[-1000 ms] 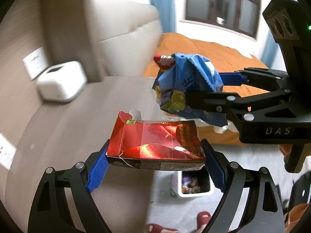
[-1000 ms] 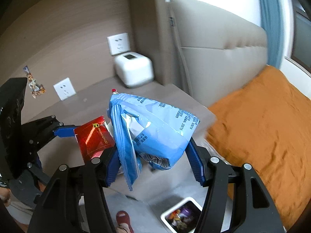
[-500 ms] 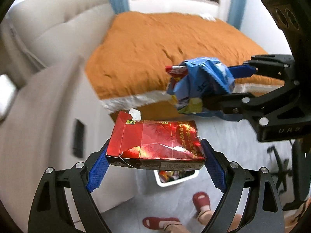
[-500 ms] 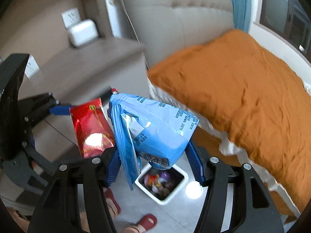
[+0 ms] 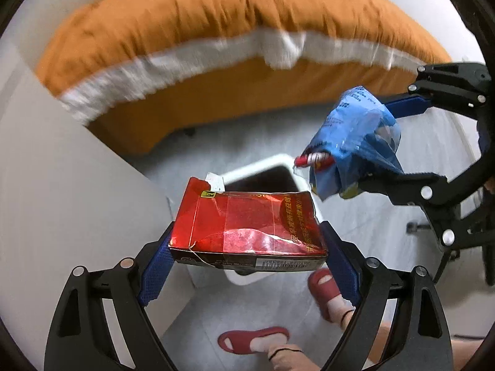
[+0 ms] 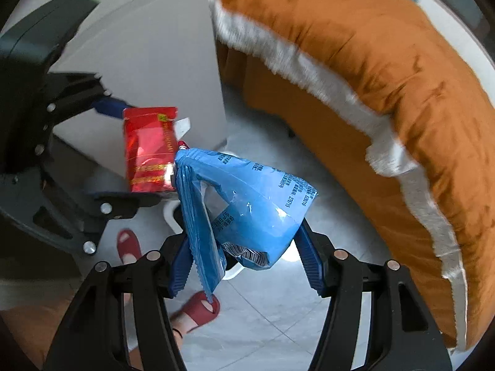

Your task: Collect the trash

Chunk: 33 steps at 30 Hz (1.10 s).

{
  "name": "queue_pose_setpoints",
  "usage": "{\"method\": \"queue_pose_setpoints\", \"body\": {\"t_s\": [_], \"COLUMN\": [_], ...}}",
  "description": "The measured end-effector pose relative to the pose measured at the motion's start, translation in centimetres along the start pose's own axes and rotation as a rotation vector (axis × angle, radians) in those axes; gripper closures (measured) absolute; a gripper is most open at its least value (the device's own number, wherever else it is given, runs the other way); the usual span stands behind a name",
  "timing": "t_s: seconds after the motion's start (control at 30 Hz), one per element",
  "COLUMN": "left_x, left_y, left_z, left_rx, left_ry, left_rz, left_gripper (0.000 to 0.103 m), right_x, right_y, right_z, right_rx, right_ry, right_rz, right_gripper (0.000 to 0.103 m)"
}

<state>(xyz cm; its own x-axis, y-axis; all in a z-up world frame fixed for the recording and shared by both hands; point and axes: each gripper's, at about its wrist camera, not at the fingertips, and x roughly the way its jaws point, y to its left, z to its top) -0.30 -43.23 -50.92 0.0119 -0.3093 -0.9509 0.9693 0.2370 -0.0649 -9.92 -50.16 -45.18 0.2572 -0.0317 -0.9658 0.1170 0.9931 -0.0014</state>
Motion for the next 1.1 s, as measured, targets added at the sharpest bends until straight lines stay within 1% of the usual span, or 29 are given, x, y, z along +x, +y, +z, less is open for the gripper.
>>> {"method": "queue_pose_setpoints", "body": {"t_s": [0.13,0.3,0.33,0.37,0.4,0.5,0.6,0.77,0.9,1.1], "left_x": [4.7,9.6,10.4,11.0,11.6,12.6,12.6,11.2,8.9,4.6], "left_y": [-0.2,0.3,0.4,0.4,0.5,0.7,0.5,0.3,0.4,-0.2], "left_z": [-1.4,-2.7,-2.9,-3.0,-3.1,-3.4,-3.5,-3.2,-2.8,-2.1], "left_rx": [0.072,0.091,0.094,0.095,0.090,0.087,0.109,0.128,0.119,0.118], "left_ry": [0.039,0.080,0.085,0.082,0.081,0.080,0.083,0.074,0.062,0.042], "left_rz": [0.010,-0.011,-0.015,-0.017,-0.013,-0.020,-0.014,0.006,0.011,0.030], "left_gripper": [0.017,0.017,0.014,0.008,0.004,0.005,0.005,0.005,0.005,0.005], "right_x": [4.8,10.2,10.7,11.5,12.0,13.1,13.1,11.4,9.6,5.4], "right_y": [0.7,0.7,0.8,0.8,0.8,1.3,1.4,1.8,2.1,2.7], "right_z": [-0.9,-2.3,-2.5,-2.5,-2.7,-3.0,-2.8,-2.1,-1.6,-0.8], "right_rx": [-0.072,-0.089,-0.090,-0.097,-0.105,-0.137,-0.159,-0.166,-0.172,-0.189], "right_ry": [0.037,0.076,0.080,0.090,0.101,0.120,0.121,0.105,0.089,0.063], "right_rz": [0.003,0.031,0.034,0.045,0.051,0.055,0.041,0.027,0.020,0.002], "right_gripper": [0.042,0.042,0.037,0.031,0.004,0.004,0.004,0.004,0.004,0.004]}}
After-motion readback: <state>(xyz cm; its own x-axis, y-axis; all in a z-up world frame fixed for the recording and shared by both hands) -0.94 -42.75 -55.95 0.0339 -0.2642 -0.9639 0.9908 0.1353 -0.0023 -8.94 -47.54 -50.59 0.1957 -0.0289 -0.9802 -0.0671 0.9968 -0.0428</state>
